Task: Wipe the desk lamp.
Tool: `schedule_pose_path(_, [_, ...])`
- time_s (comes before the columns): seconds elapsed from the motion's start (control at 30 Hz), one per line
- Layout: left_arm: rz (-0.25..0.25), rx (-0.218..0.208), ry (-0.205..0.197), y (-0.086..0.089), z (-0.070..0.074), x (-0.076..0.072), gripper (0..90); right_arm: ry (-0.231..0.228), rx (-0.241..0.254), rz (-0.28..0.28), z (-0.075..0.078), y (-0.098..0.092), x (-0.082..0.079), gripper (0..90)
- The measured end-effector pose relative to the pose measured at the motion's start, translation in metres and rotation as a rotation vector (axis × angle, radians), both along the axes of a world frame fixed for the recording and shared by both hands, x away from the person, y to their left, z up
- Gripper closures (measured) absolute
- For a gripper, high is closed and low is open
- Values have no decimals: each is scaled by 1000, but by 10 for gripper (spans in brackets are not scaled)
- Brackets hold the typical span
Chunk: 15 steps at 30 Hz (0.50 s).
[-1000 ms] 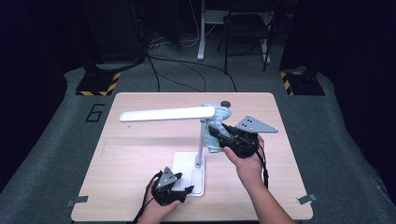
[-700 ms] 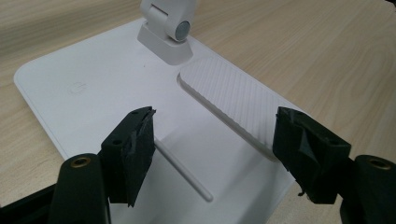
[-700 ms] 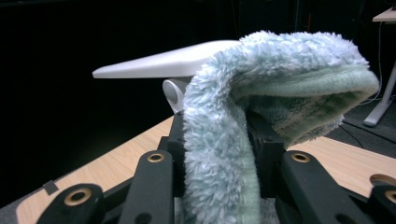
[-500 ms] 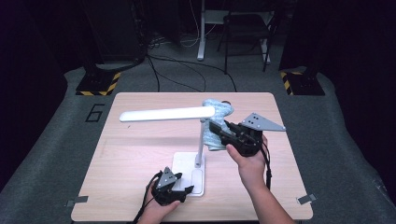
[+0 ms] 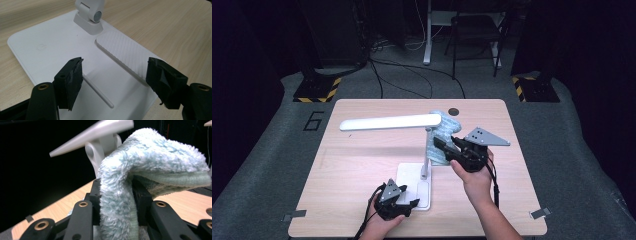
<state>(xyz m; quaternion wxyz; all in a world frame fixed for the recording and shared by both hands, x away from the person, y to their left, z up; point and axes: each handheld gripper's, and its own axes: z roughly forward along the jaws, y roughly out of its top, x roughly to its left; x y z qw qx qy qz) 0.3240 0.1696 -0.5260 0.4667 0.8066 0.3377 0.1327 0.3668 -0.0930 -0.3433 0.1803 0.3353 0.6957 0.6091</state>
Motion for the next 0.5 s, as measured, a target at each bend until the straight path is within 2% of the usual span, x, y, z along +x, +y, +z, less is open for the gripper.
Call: schedule_pose_path(0.5, [-4, 3, 0, 0, 0, 0, 297, 101, -98, -19, -53, 7, 6, 670])
